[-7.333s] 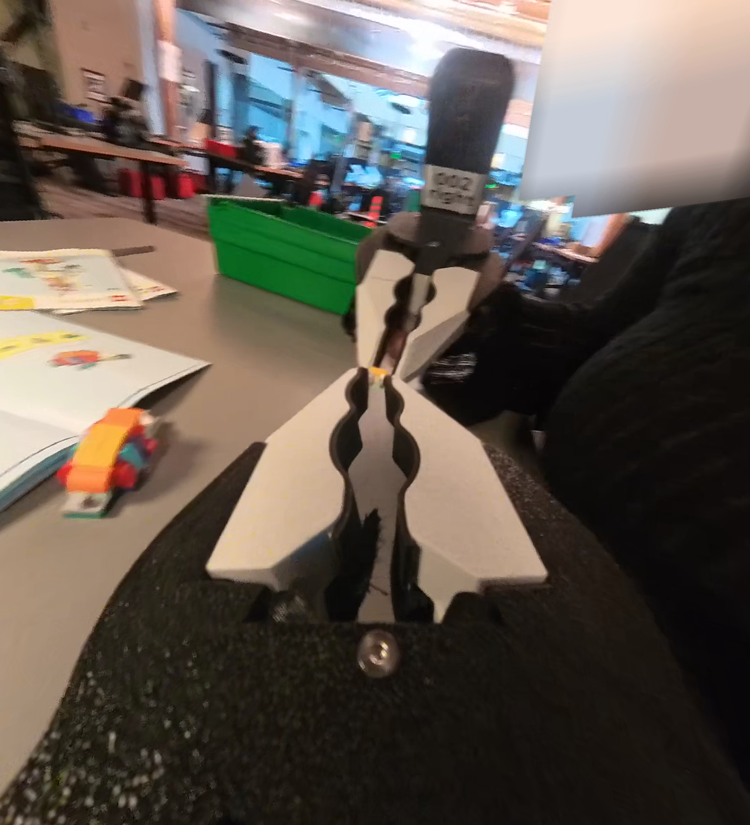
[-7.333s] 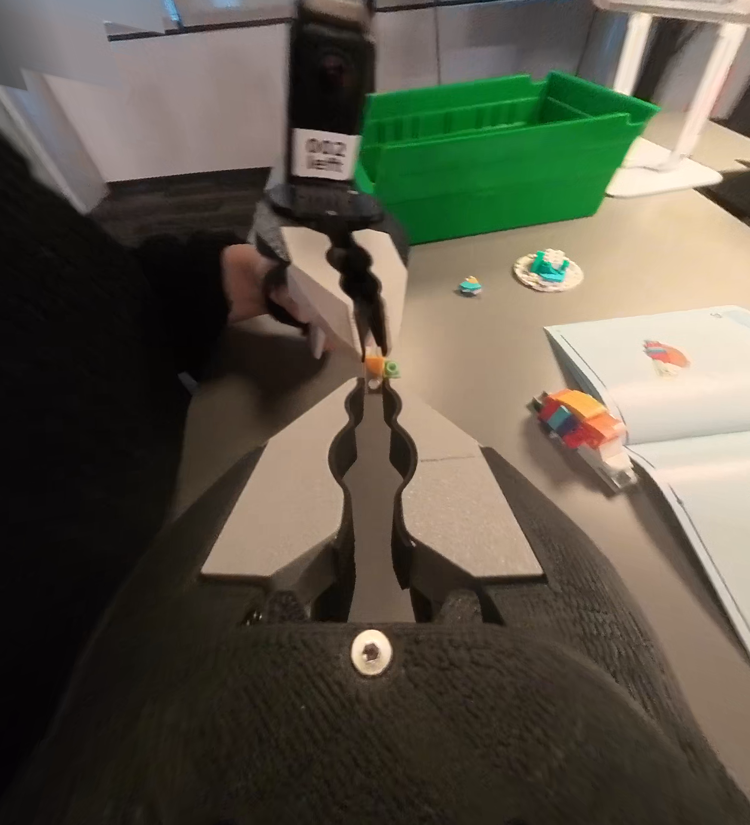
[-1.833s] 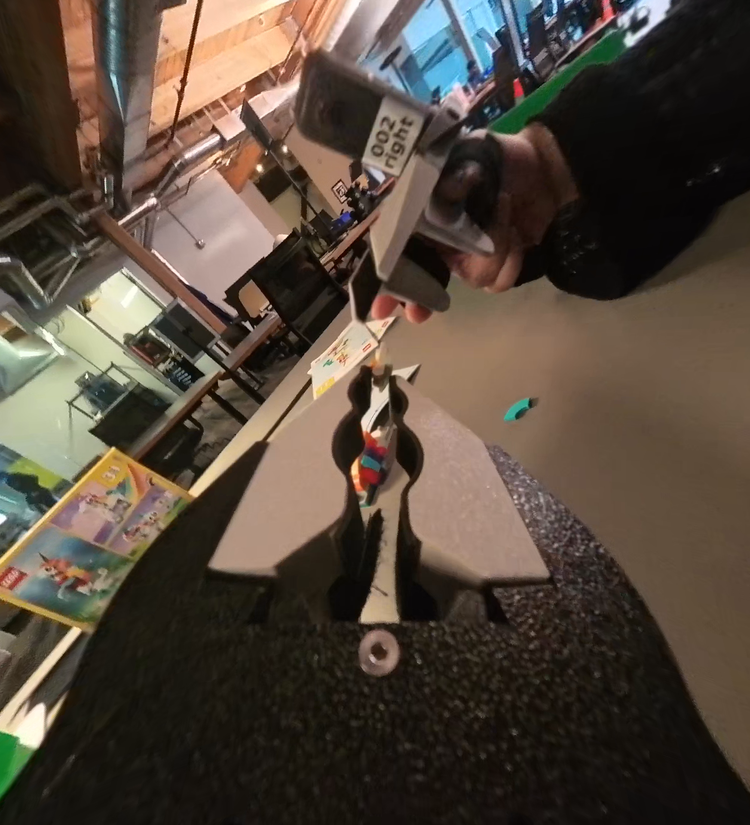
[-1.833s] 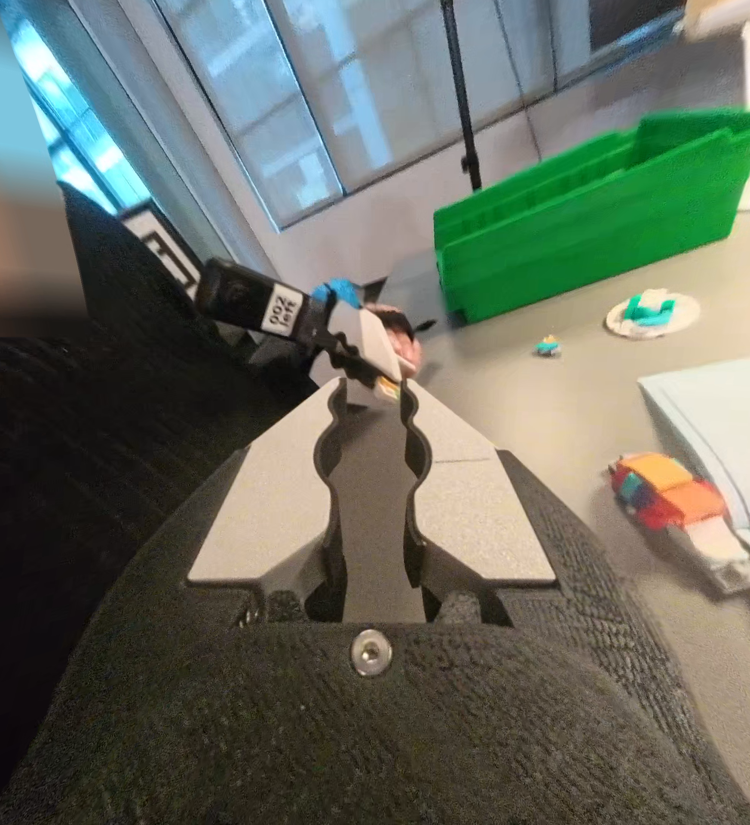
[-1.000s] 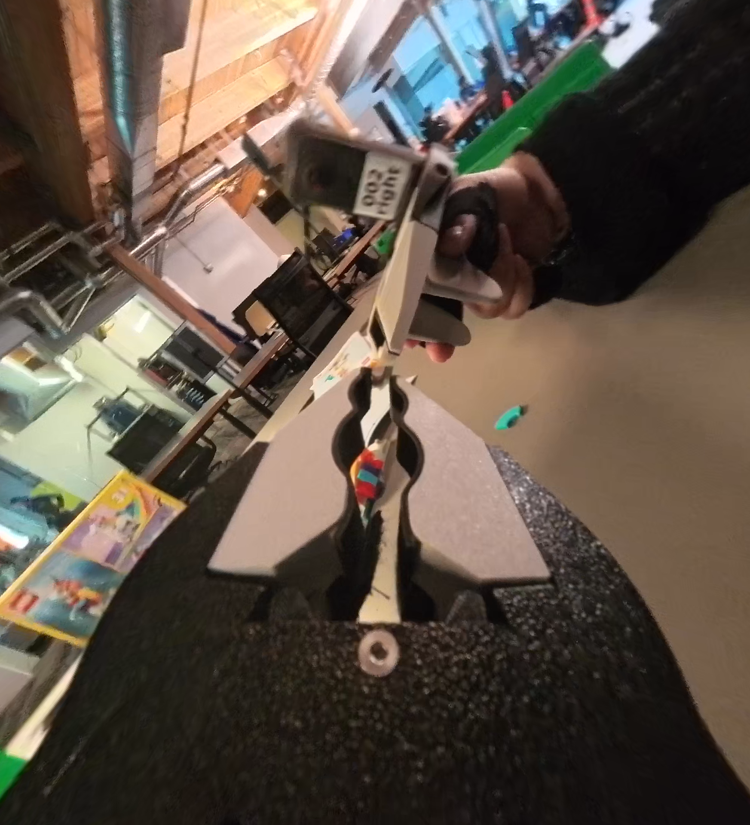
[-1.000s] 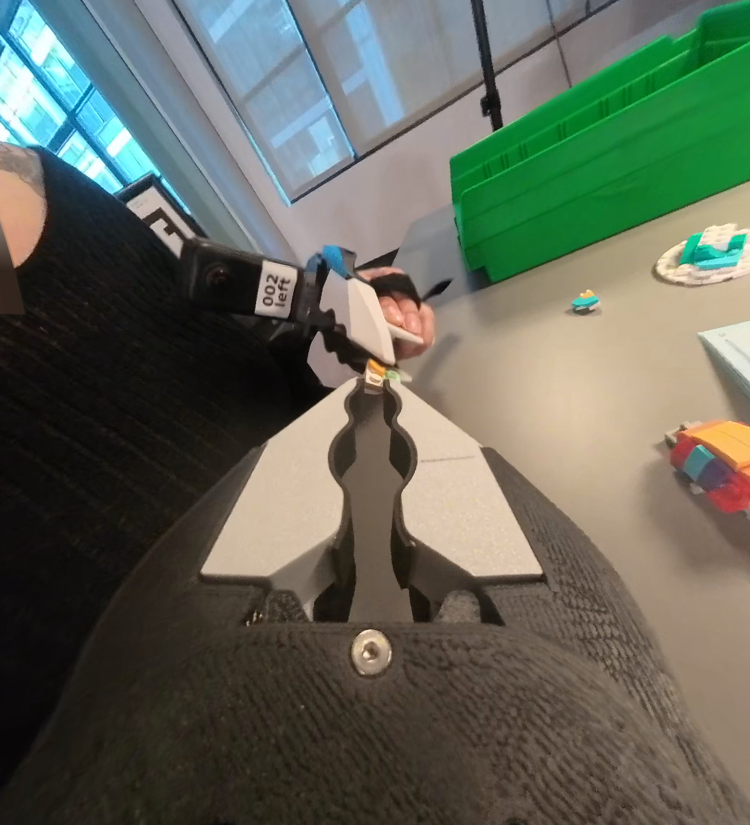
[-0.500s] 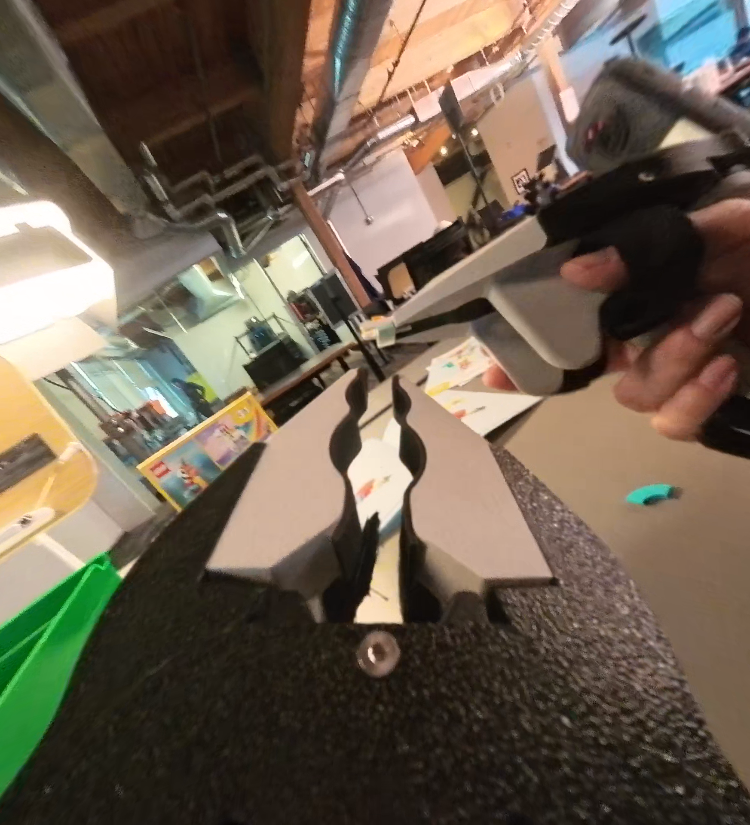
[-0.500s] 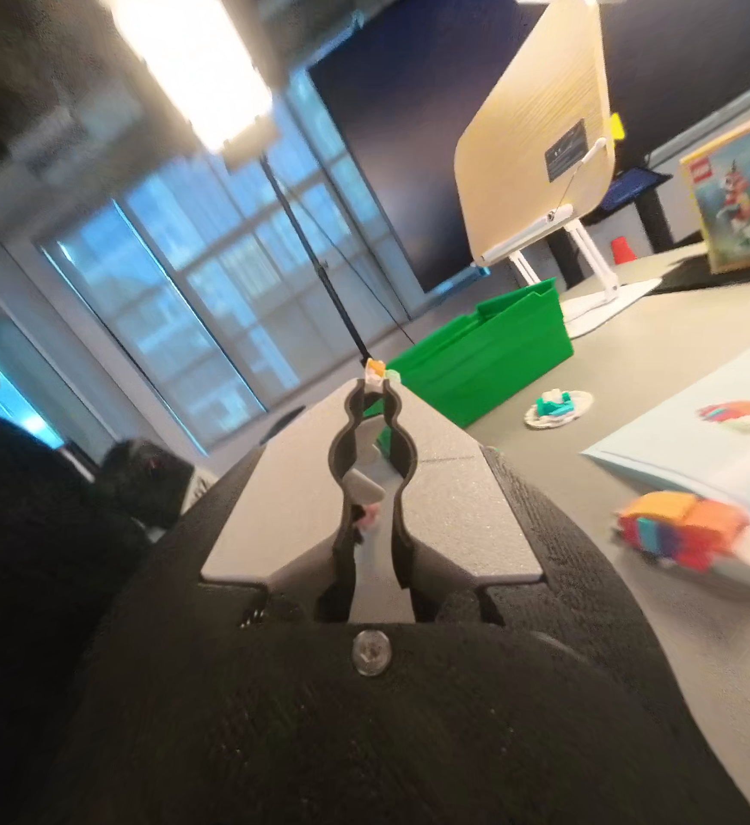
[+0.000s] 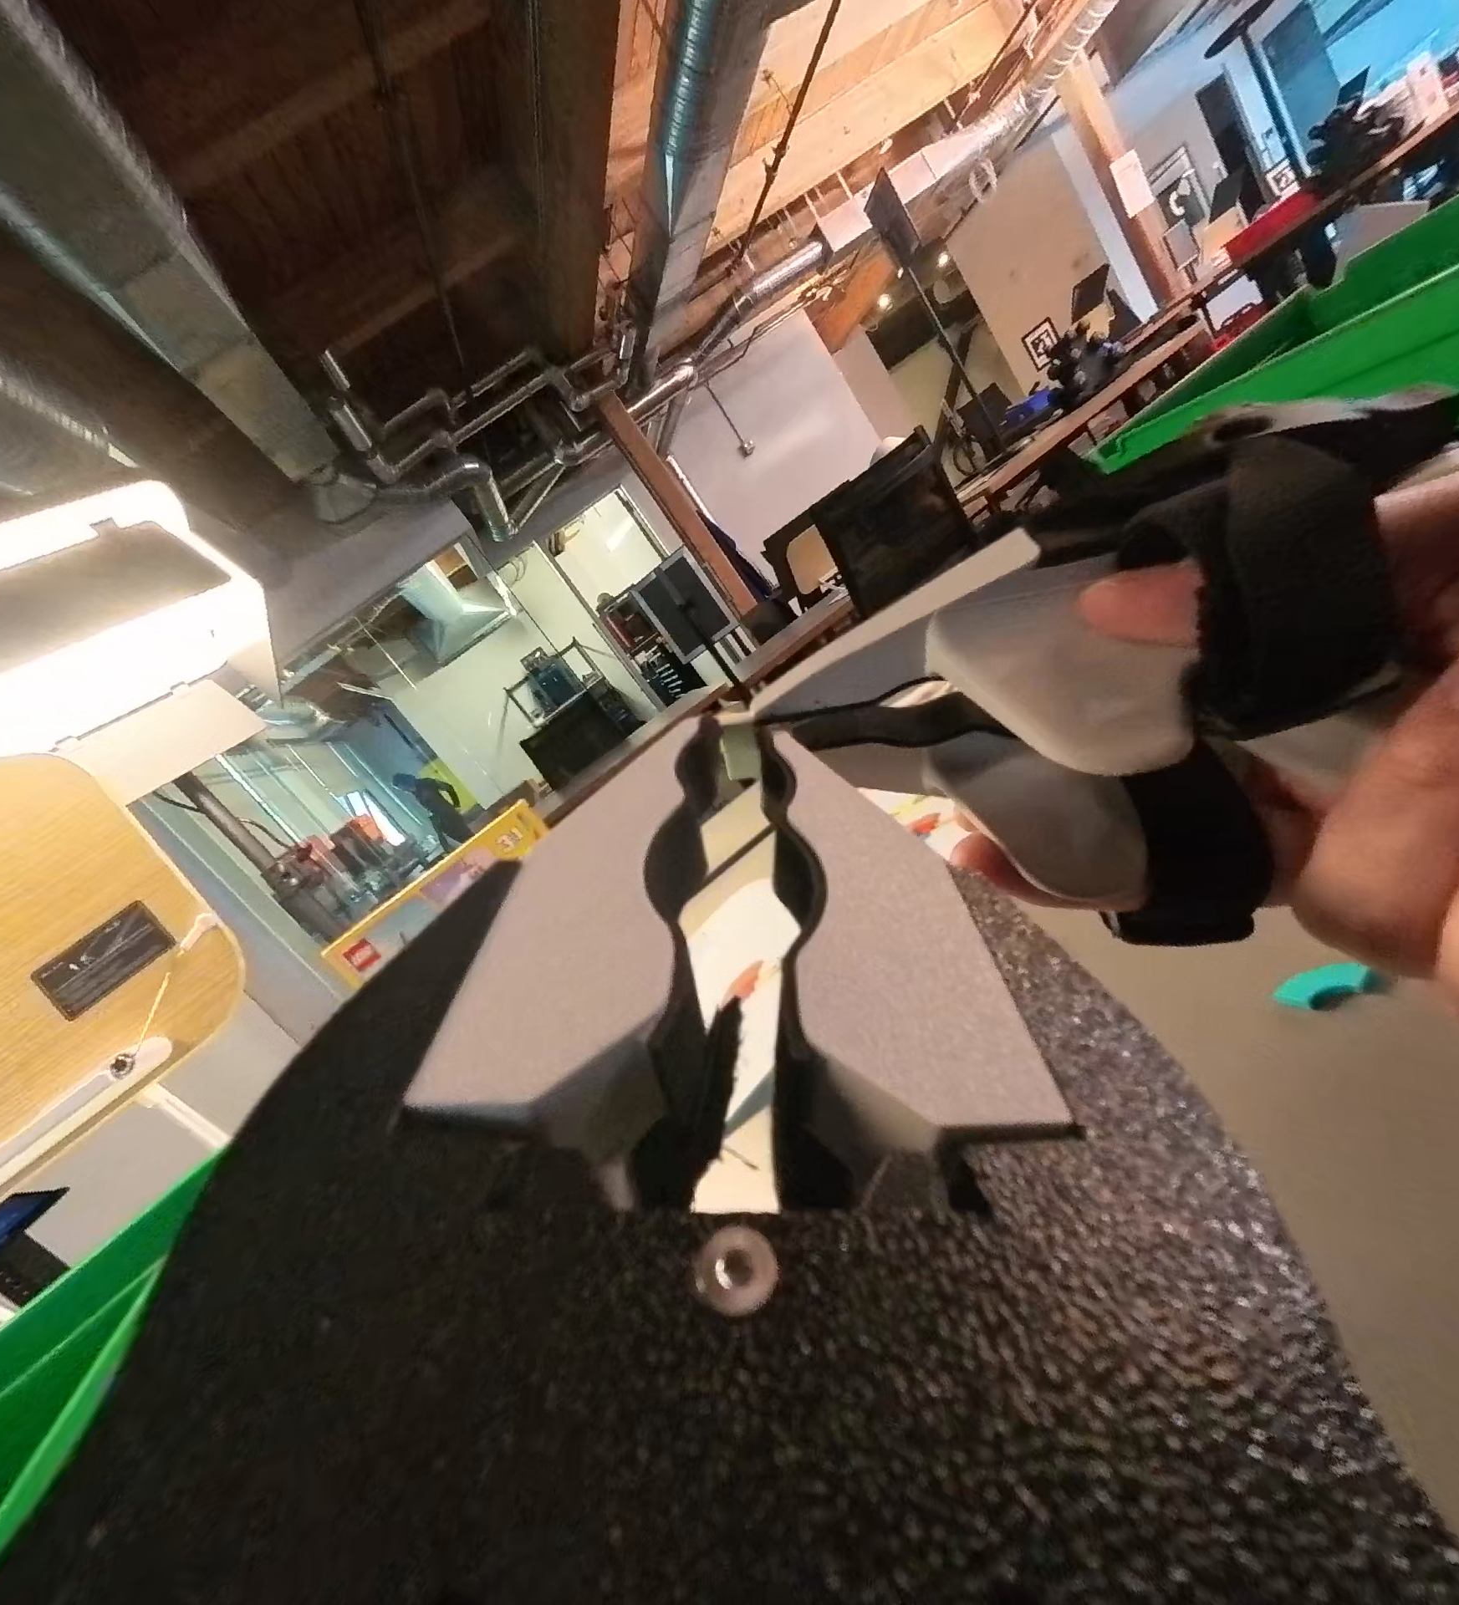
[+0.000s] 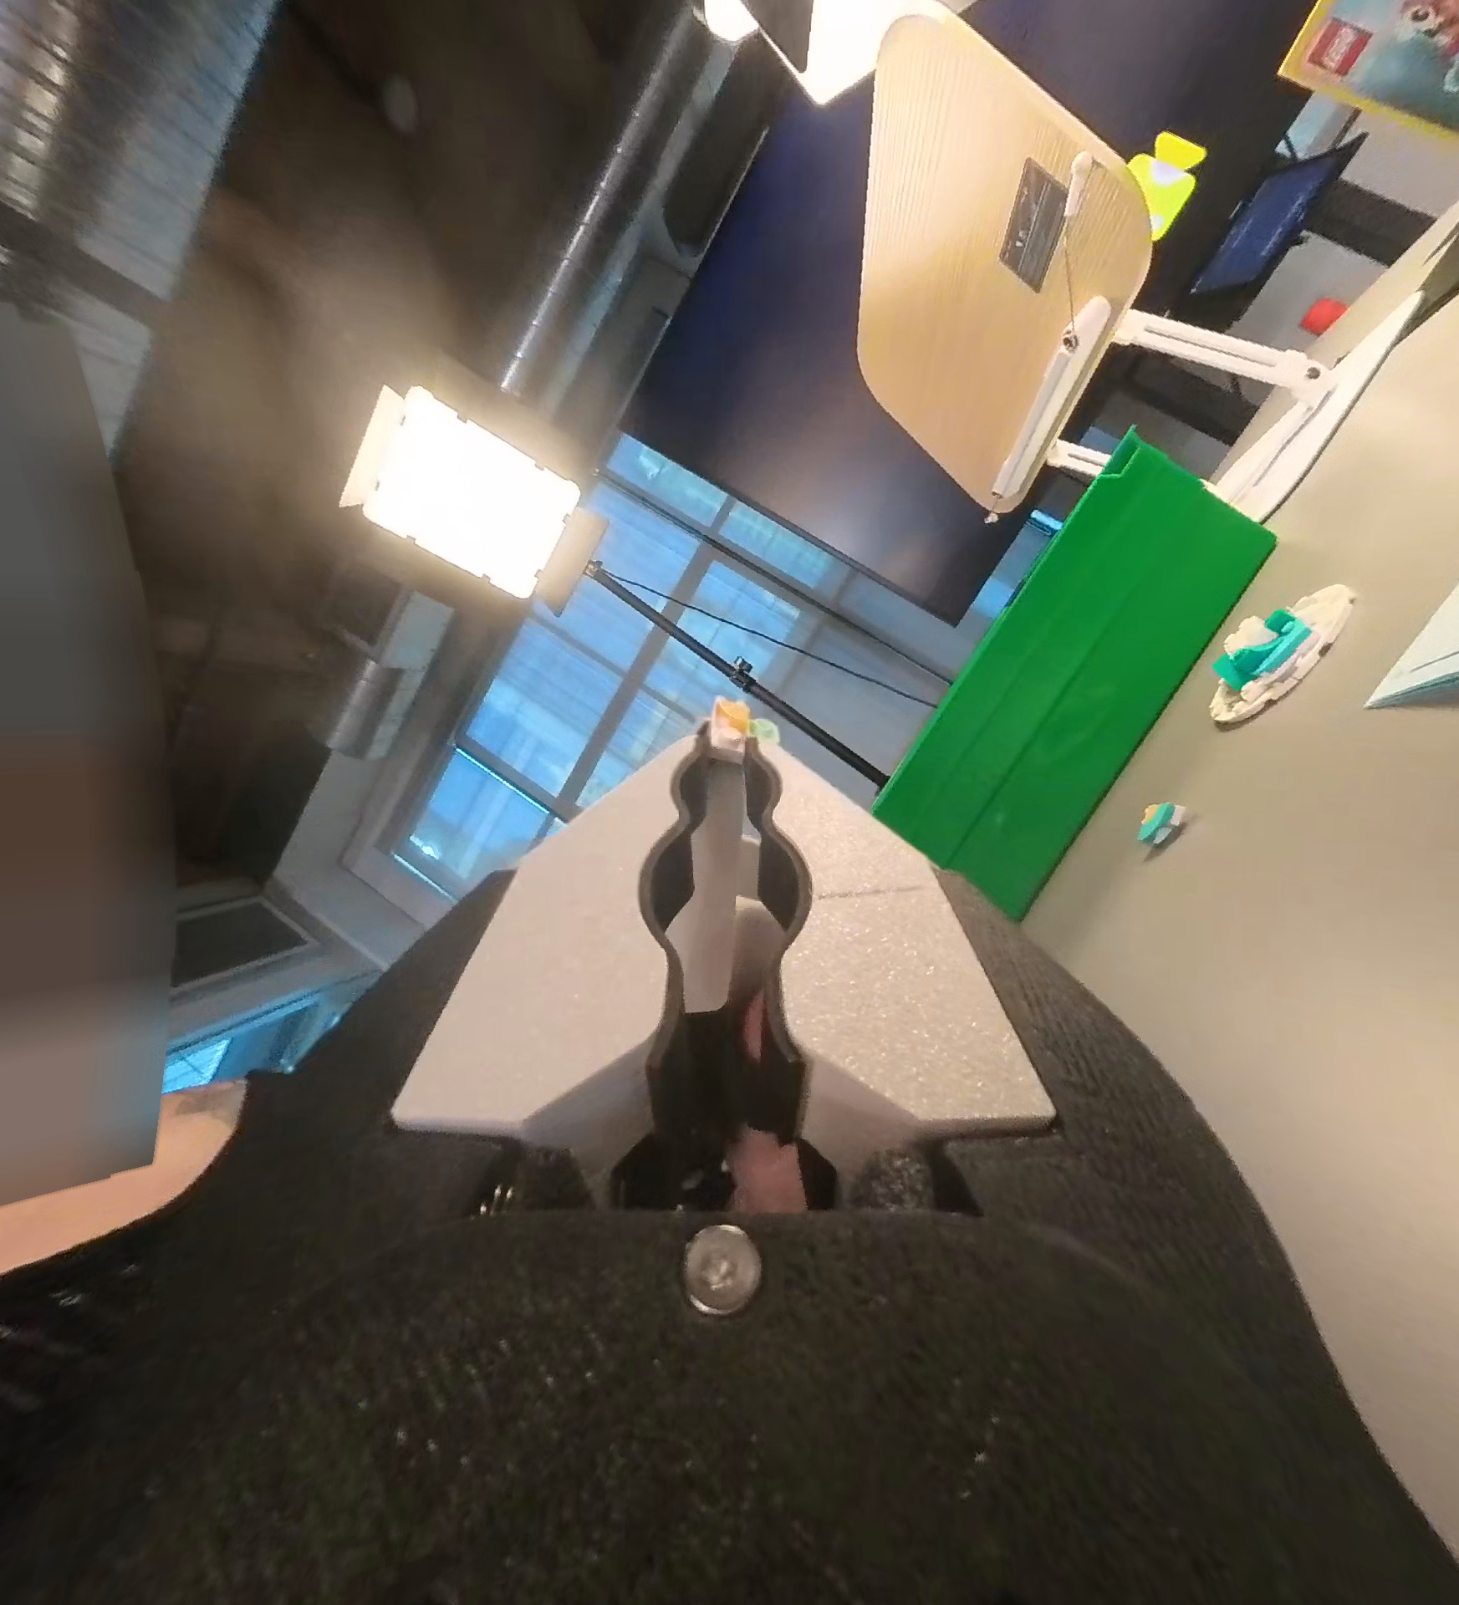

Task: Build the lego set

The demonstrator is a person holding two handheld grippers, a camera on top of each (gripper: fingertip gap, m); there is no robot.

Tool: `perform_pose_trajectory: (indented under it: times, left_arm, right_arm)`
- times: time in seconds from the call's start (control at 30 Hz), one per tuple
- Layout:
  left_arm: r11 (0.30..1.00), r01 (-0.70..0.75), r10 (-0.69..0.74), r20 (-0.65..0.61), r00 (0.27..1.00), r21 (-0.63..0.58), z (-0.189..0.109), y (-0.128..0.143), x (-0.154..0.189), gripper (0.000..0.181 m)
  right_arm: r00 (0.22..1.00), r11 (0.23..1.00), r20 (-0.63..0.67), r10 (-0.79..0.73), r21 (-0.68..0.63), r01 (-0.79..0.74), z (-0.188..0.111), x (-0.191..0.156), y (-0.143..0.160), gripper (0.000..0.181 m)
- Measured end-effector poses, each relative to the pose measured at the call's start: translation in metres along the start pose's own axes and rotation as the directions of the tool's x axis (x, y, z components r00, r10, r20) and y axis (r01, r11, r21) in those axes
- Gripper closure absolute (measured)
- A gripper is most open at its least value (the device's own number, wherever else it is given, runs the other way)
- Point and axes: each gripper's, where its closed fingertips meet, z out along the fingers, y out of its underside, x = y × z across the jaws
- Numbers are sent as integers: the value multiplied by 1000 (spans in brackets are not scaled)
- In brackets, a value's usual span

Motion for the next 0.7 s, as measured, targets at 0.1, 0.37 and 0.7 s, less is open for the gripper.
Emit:
perform_pose_trajectory:
  times: [0.1,0.37,0.7]
  left_arm:
    - [1000,6,-6,0,1000,4,-1,1,-1,174]
    - [998,57,-57,-14,998,2,-3,2,-5,175]
    - [912,384,-368,-127,921,145,-14,-15,-18,176]
  right_arm:
    - [1000,1000,-13,-5,5,5,1,1,1,175]
    - [999,1000,-27,-18,20,18,5,1,3,175]
    - [962,957,48,-267,-106,271,7,-21,14,151]
